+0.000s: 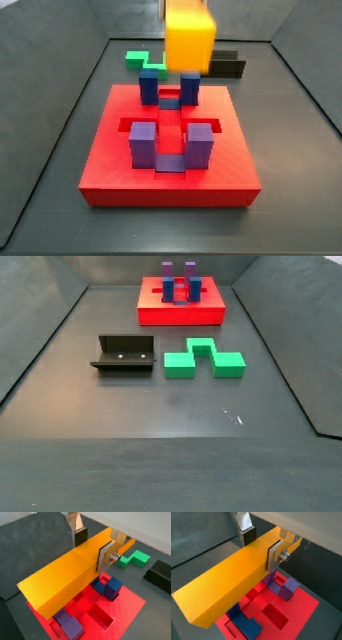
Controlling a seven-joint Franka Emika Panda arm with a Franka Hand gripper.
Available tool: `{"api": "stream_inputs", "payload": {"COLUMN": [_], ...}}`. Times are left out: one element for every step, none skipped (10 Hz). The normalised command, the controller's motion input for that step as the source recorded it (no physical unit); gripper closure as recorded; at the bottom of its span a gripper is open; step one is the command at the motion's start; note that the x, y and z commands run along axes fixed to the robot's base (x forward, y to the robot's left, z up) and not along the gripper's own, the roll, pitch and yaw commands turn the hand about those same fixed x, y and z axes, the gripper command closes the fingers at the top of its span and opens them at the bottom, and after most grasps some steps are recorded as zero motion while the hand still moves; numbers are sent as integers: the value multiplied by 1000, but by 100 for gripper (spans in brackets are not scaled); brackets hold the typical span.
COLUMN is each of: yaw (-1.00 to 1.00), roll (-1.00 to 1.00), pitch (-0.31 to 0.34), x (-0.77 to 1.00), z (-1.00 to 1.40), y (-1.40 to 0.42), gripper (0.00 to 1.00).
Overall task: Pick up the yellow object. Move up. Move to above the board. Insert the yellow object.
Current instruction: Insert the yellow object.
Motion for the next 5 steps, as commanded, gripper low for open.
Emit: {"api": "stream_inputs", "payload": {"yaw": [157, 89, 83, 91, 0], "roll": [221, 323, 277, 204, 164], "pitch": [0, 10, 11, 0, 0], "x": [260, 343, 351, 351, 60], "z": [-671, -466, -554, -560, -540], "y": [-3, 0, 0, 0, 0], "gripper": [100, 100, 100, 100, 100]}}
